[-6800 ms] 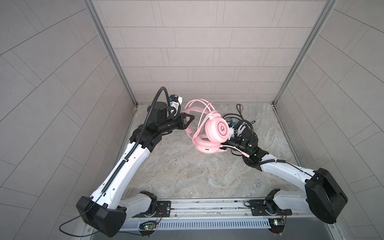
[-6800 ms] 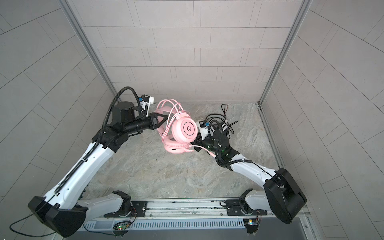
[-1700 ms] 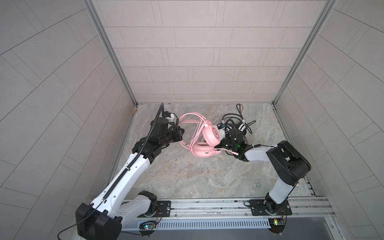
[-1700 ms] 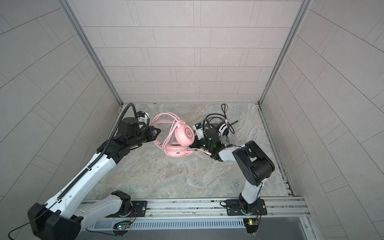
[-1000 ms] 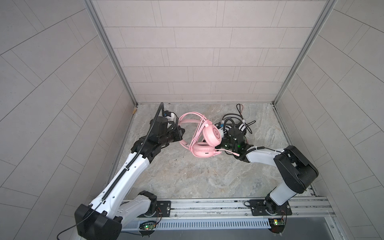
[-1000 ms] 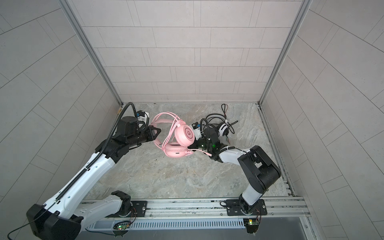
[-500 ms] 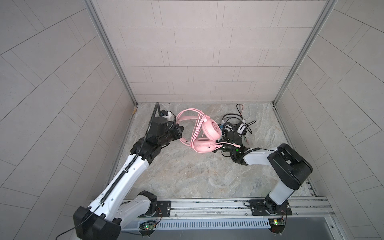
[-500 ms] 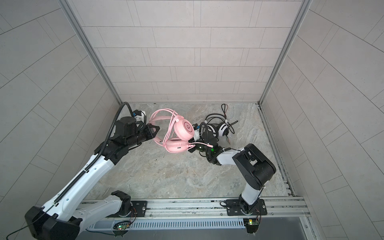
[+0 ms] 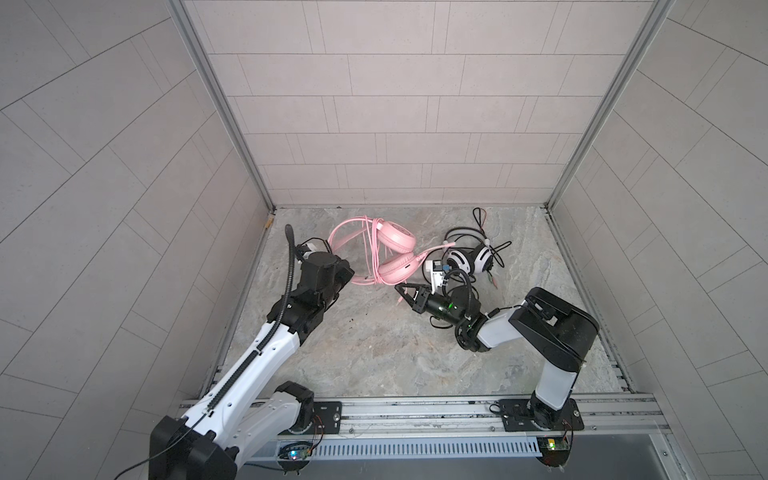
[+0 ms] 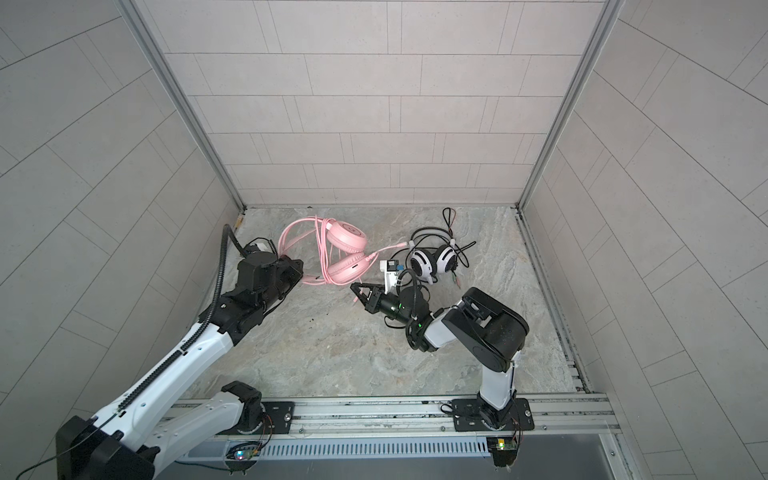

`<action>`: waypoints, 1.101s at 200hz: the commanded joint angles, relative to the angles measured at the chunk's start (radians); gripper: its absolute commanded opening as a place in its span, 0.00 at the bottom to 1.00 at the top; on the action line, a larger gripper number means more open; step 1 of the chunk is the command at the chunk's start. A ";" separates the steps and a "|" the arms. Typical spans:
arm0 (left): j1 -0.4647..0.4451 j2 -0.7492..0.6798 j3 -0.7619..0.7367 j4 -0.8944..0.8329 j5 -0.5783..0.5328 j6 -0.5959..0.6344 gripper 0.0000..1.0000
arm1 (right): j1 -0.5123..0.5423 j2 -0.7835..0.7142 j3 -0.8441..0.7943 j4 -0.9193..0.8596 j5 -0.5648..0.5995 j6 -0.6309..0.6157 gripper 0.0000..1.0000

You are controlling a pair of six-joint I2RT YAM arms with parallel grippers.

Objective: Wrap the headphones

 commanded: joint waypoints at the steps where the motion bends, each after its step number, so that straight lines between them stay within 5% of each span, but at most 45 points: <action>1: 0.005 -0.012 0.021 0.192 -0.112 -0.137 0.00 | 0.021 -0.016 0.010 -0.052 0.068 0.044 0.11; 30: 0.005 0.020 0.070 0.135 -0.162 -0.093 0.00 | 0.063 -0.104 0.090 -0.359 0.033 -0.089 0.10; 70: 0.005 0.069 0.140 0.010 -0.253 -0.007 0.00 | 0.171 -0.299 0.316 -1.116 0.095 -0.503 0.10; 119: -0.010 0.160 0.178 -0.029 -0.223 0.106 0.00 | 0.213 -0.306 0.669 -1.679 0.125 -0.817 0.10; 142: -0.018 0.166 0.180 -0.052 -0.219 0.113 0.00 | 0.216 -0.287 0.760 -1.768 0.167 -0.857 0.10; 196: -0.018 0.066 0.121 -0.050 -0.316 0.039 0.00 | 0.216 -0.319 0.680 -1.641 0.176 -0.761 0.10; 220: -0.018 0.133 0.198 -0.116 -0.282 0.127 0.00 | 0.220 -0.287 0.777 -1.740 0.191 -0.825 0.10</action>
